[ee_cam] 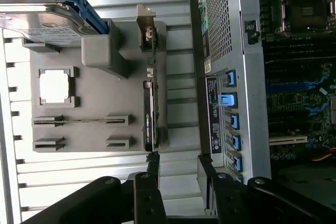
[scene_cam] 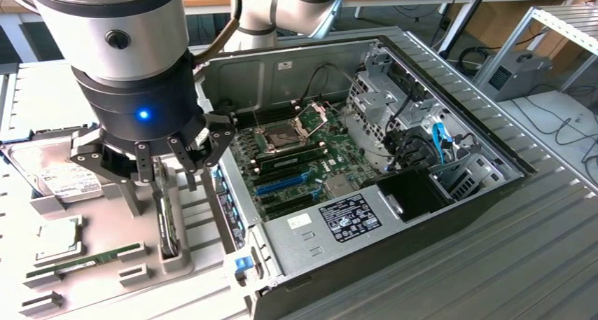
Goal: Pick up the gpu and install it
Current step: 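Pick up the gpu and move the gpu toward the slot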
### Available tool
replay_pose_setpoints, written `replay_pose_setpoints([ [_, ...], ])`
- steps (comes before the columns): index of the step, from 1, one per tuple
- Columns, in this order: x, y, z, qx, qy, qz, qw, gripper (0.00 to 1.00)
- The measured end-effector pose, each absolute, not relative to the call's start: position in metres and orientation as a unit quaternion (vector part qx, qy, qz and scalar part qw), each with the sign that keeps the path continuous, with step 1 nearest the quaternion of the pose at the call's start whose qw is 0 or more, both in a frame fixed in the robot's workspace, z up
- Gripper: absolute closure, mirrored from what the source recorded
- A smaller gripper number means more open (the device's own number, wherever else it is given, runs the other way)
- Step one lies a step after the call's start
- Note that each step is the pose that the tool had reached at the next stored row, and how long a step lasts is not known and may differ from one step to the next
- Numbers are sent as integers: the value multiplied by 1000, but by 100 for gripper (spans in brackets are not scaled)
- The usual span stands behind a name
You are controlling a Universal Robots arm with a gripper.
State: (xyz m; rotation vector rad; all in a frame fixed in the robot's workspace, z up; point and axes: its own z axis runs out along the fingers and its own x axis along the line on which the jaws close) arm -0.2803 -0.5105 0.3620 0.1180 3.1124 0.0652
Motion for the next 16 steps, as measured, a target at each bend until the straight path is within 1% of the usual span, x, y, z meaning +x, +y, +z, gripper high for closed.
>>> replay_pose_setpoints([
  [16,-285,-510,361,38,999,21,13,58],
])
